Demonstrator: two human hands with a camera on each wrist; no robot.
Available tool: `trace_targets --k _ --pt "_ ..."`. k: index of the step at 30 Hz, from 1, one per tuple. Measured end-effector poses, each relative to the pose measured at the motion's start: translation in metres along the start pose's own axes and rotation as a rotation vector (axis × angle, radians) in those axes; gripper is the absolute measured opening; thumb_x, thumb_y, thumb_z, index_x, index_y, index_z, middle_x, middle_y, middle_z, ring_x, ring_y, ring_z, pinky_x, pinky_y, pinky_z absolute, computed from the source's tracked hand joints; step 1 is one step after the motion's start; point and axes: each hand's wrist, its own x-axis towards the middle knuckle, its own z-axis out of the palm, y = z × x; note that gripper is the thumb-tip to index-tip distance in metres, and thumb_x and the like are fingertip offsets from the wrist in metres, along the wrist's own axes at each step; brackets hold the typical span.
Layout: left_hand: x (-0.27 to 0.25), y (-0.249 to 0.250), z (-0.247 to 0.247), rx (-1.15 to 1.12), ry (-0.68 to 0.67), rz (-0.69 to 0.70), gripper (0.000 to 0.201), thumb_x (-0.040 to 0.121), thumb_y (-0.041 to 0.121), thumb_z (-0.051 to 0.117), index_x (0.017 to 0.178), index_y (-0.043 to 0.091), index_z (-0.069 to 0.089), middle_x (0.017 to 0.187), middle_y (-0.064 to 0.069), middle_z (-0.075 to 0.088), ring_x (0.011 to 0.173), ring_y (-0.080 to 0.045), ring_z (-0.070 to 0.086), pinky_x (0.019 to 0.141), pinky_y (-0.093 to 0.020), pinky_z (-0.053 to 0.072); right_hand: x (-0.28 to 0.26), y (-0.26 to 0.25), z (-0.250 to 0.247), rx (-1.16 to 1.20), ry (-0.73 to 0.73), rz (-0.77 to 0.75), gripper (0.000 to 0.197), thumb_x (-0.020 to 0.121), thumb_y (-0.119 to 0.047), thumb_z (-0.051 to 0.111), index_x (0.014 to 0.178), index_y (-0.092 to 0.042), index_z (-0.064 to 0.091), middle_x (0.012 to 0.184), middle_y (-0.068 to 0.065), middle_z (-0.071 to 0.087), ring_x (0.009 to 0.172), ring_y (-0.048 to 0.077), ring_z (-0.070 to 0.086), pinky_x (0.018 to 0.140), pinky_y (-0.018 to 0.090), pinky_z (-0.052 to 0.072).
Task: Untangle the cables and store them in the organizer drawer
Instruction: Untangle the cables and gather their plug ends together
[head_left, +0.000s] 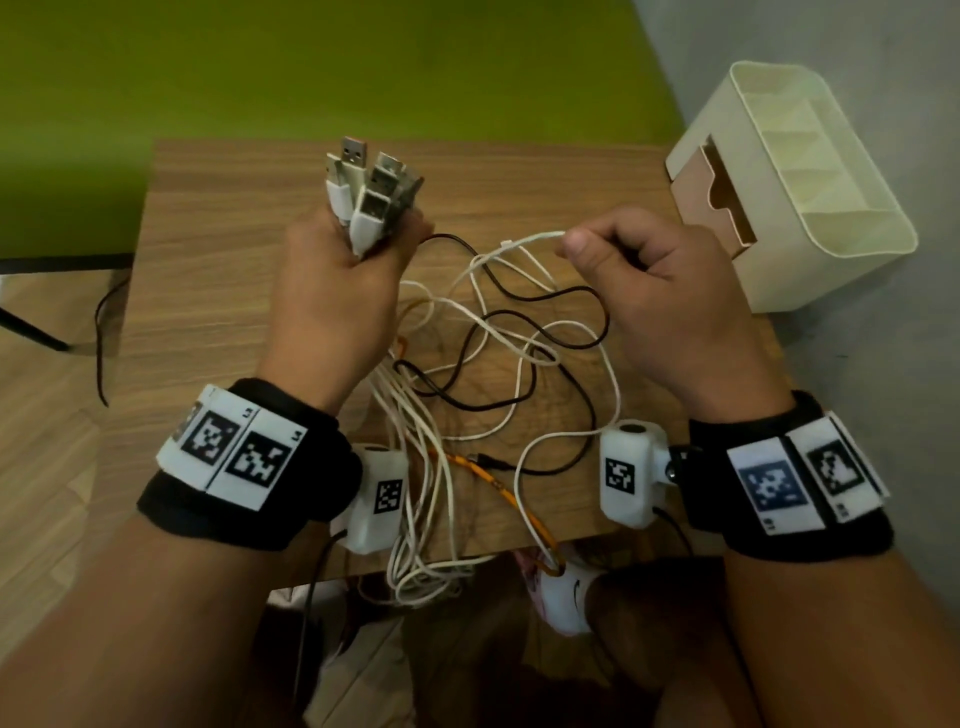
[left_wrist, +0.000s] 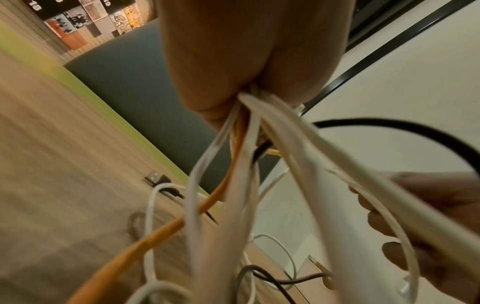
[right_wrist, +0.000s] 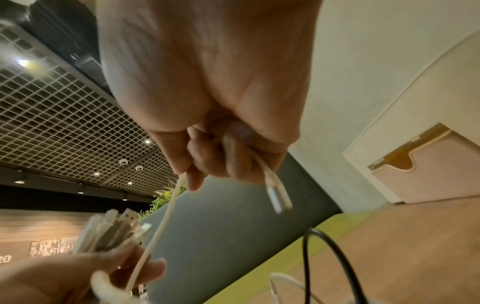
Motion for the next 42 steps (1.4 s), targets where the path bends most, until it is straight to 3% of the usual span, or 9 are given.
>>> trace_targets --k 3,9,16,19,24,29,33,37,42 --pt "-0.002 0.0 0.0 0.009 -0.001 0.017 0.017 0.091 0.029 0.058 0.076 0.026 0.067 0.079 0.004 0.07 0.049 -0.001 0.055 0.056 -0.03 0.044 -0.008 -0.008 -0.008 0.003 -0.078 0.057 0.023 0.097 -0.034 0.057 0.088 -0.018 0.071 0.067 0.006 0.064 0.065 0.02 0.06 0.059 0.034 0.047" --pt "-0.019 0.014 0.014 -0.095 -0.092 -0.058 0.012 0.096 0.018 0.057 0.086 0.018 0.061 0.064 -0.001 0.062 0.043 -0.012 0.05 0.043 -0.025 0.044 -0.034 -0.02 -0.005 -0.112 -0.137 0.055 0.015 0.094 -0.032 0.063 0.089 -0.025 0.075 0.084 -0.008 0.05 0.076 0.0 0.048 0.063 0.007 0.033" --pt "-0.048 0.03 0.02 -0.121 -0.216 -0.021 0.018 0.097 0.016 0.056 0.086 0.002 0.058 0.061 -0.004 0.05 0.049 -0.005 0.049 0.051 -0.021 0.043 -0.07 -0.051 -0.018 -0.275 -0.191 0.036 0.019 0.094 -0.037 0.061 0.095 -0.025 0.075 0.084 -0.007 0.065 0.077 0.007 0.058 0.067 0.028 0.046" --pt "-0.059 0.034 0.018 -0.065 -0.248 0.038 0.025 0.098 0.02 0.054 0.082 0.001 0.058 0.055 0.003 0.052 0.048 -0.007 0.049 0.053 -0.023 0.045 -0.101 -0.062 -0.025 -0.296 -0.238 0.14 0.016 0.093 -0.04 0.061 0.087 -0.028 0.071 0.073 -0.009 0.063 0.066 0.006 0.057 0.056 0.026 0.046" --pt "-0.061 0.036 0.007 -0.181 -0.158 -0.003 0.019 0.097 0.026 0.054 0.08 0.018 0.053 0.058 -0.002 0.041 0.049 -0.011 0.047 0.052 -0.028 0.053 -0.155 -0.063 -0.025 -0.257 -0.74 0.356 0.013 0.09 -0.035 0.067 0.086 -0.024 0.072 0.077 -0.007 0.069 0.069 0.003 0.063 0.064 0.022 0.052" --pt "-0.058 0.044 -0.003 -0.265 -0.117 0.015 0.02 0.099 0.025 0.049 0.08 0.019 0.051 0.06 -0.002 0.045 0.053 -0.014 0.046 0.052 -0.026 0.045 -0.159 -0.058 -0.024 -0.489 -1.067 0.321 0.025 0.087 -0.047 0.066 0.102 -0.029 0.075 0.093 -0.01 0.073 0.083 0.002 0.064 0.082 0.031 0.054" --pt "-0.064 0.048 -0.004 -0.27 -0.176 0.02 0.024 0.102 0.026 0.048 0.08 0.017 0.052 0.065 -0.007 0.054 0.061 -0.021 0.055 0.053 -0.028 0.047 -0.131 -0.071 -0.046 -0.542 -0.933 0.428 0.039 0.087 -0.061 0.059 0.07 -0.028 0.072 0.061 -0.015 0.067 0.058 -0.002 0.059 0.06 0.024 0.044" --pt "-0.069 0.053 -0.005 -0.329 -0.203 -0.01 0.024 0.102 0.022 0.048 0.081 0.013 0.051 0.06 -0.005 0.051 0.055 -0.024 0.053 0.046 -0.026 0.049 -0.105 -0.08 -0.06 -0.49 -0.701 0.419 0.041 0.084 -0.064 0.059 0.069 -0.029 0.074 0.061 -0.021 0.067 0.063 0.004 0.063 0.061 0.024 0.046" --pt "-0.07 0.055 -0.009 -0.332 -0.156 0.026 0.027 0.102 0.027 0.048 0.077 0.017 0.049 0.055 0.0 0.042 0.048 -0.015 0.043 0.048 -0.031 0.052 -0.104 -0.087 -0.048 -0.507 -0.946 0.426 0.036 0.086 -0.062 0.059 0.07 -0.033 0.072 0.065 -0.021 0.069 0.065 0.0 0.064 0.068 0.026 0.049"
